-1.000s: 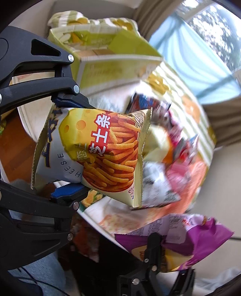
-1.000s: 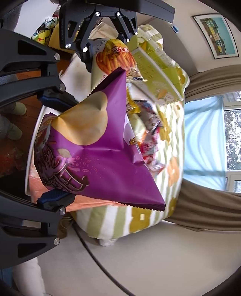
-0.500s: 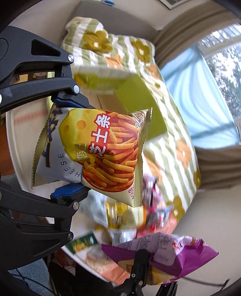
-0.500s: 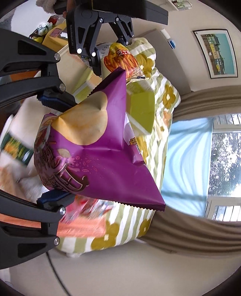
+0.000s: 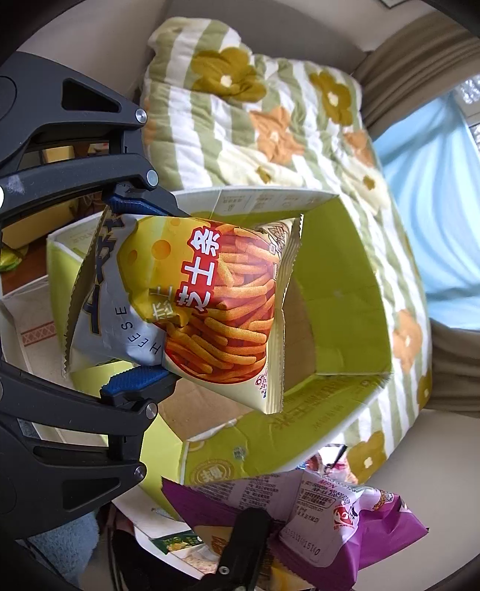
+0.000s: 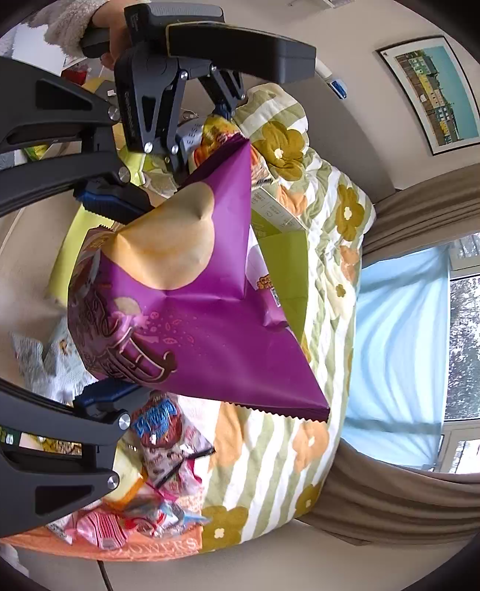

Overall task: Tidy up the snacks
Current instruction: 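Carry both bags into the cardboard box and open both tools, then move both tools back over the snack pile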

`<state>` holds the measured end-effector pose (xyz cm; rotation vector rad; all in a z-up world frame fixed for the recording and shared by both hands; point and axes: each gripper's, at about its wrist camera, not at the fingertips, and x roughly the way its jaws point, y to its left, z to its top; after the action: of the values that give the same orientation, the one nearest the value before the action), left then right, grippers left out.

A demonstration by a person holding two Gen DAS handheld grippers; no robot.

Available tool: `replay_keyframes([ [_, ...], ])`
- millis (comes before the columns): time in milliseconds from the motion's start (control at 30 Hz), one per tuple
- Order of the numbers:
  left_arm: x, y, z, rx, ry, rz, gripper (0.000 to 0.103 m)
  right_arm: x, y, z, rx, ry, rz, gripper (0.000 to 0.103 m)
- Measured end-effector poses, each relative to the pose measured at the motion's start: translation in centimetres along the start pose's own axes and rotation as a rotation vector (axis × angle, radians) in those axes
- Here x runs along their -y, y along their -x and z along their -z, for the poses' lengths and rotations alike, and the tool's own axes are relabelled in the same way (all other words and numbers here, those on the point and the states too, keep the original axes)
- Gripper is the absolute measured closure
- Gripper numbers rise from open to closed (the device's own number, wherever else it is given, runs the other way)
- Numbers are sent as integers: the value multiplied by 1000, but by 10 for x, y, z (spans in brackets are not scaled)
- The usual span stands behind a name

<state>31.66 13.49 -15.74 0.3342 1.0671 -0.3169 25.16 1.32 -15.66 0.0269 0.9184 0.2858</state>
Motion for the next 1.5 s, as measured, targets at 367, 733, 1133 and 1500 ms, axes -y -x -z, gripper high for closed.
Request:
replay_keyframes([
  [367, -2, -25, 2, -9, 12, 45, 1, -8, -36, -12, -69, 28, -16, 36],
  [733, -26, 8, 22, 59, 197, -41, 1, -17, -42, -29, -71, 126, -115, 35],
  [1133, -49, 21, 46, 69, 290, -96, 1, -38, -79, -28, -187, 234, -76, 19],
  [1500, -53, 21, 70, 55, 345, -82, 1, -23, -78, 3, -154, 183, -69, 0],
])
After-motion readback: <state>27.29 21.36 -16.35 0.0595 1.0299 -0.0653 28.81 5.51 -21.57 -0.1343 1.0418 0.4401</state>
